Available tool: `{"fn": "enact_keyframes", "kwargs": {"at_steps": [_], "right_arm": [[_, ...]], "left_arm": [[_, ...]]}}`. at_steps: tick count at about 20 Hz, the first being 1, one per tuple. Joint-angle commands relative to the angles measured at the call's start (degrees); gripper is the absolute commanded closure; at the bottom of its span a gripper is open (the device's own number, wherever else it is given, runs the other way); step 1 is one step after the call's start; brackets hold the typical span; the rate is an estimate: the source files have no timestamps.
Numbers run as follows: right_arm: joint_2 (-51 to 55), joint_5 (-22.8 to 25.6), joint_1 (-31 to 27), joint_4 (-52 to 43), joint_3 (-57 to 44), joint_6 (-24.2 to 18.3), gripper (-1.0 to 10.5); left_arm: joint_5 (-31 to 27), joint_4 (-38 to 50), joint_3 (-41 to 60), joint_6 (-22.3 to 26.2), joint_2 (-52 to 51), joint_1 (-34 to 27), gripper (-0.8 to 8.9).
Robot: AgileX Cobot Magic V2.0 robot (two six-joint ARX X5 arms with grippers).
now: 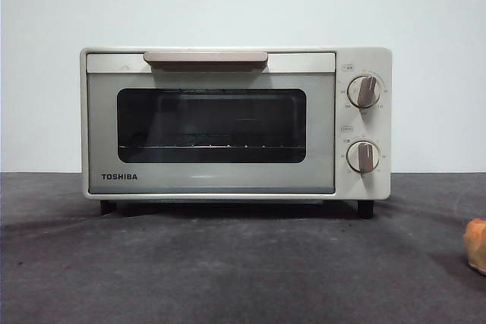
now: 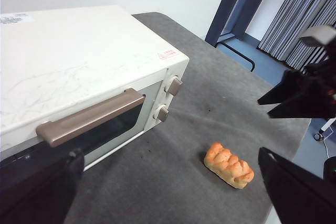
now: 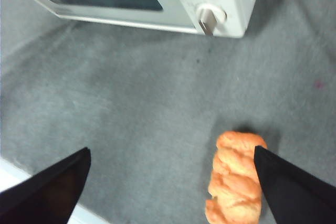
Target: The left arm flap open the oven, the right arm pick bread and place it into oven, the left arm flap close the oven
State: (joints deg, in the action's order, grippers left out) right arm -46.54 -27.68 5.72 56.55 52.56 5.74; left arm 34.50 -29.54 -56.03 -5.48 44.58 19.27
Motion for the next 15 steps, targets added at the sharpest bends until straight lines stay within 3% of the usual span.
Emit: {"fn": "enact_keyframes", "kwargs": {"at_steps": [1, 9, 15], "right_arm": [[-4.11, 2.86, 0.94, 0.63, -0.11, -0.42, 4.5], [-19.80, 16.41, 10.16, 1.36, -0.11, 1.55, 4.5], [-29.31, 19.21, 12.70, 0.50, -0.55, 2.89, 4.5]], "left_arm": [[-0.04, 0.13, -1.36, 0.31, 0.35, 0.26, 2.82], [-0.09, -1.90, -1.36, 0.33, 0.37, 0.26, 2.82], [-0.09, -2.82, -1.36, 0.35, 0.37, 0.26, 2.82]]}}
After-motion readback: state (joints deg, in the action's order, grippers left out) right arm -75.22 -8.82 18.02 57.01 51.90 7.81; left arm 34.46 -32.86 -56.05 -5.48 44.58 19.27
